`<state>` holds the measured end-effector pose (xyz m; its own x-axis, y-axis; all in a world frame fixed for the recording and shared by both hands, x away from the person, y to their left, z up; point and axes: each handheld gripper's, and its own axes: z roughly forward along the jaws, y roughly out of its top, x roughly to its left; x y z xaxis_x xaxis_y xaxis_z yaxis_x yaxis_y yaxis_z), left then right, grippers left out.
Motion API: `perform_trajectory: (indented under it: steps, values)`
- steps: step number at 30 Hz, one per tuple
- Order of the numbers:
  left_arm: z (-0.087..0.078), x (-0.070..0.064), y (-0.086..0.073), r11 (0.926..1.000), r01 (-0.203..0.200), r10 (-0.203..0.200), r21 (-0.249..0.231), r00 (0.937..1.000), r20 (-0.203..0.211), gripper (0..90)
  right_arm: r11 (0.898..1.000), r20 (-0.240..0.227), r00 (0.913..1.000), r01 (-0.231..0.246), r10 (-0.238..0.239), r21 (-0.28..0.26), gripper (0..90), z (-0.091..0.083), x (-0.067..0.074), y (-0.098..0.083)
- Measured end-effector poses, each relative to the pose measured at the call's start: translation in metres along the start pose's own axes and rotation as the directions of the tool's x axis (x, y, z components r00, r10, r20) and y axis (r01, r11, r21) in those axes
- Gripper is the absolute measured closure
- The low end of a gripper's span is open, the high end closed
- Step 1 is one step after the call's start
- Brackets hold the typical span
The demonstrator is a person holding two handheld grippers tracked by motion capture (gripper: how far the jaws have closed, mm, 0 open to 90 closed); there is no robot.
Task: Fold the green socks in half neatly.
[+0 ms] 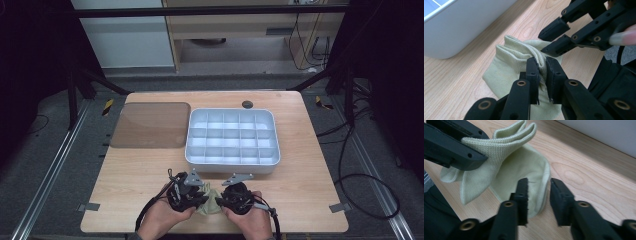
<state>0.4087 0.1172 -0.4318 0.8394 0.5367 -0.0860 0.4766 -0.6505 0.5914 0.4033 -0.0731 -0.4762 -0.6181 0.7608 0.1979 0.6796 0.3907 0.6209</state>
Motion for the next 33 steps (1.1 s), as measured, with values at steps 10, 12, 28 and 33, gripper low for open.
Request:
perform_trajectory:
  steps: [10,12,28,33]
  values:
    - [0.005,-0.004,0.003,1.0000,-0.001,0.001,-0.004,1.0000,0.002,80.7,1.000,-0.032,0.9992,-0.025,0.025,0.010,86.5,0.001,-0.008,-0.006]
    - [0.007,-0.006,0.003,1.0000,-0.006,0.006,-0.002,0.9999,0.008,80.7,1.000,-0.037,0.9990,-0.026,0.026,0.007,87.0,0.002,-0.009,-0.006]
    - [0.022,-0.015,0.010,0.9995,-0.032,0.032,0.009,0.9995,-0.003,80.5,0.998,-0.063,0.9964,-0.057,0.056,-0.012,84.6,0.003,-0.013,-0.011]
    - [0.024,-0.014,0.010,0.9992,-0.036,0.036,0.016,0.9993,-0.005,80.4,0.998,-0.031,0.9978,-0.059,0.058,-0.029,74.4,-0.004,-0.014,-0.012]
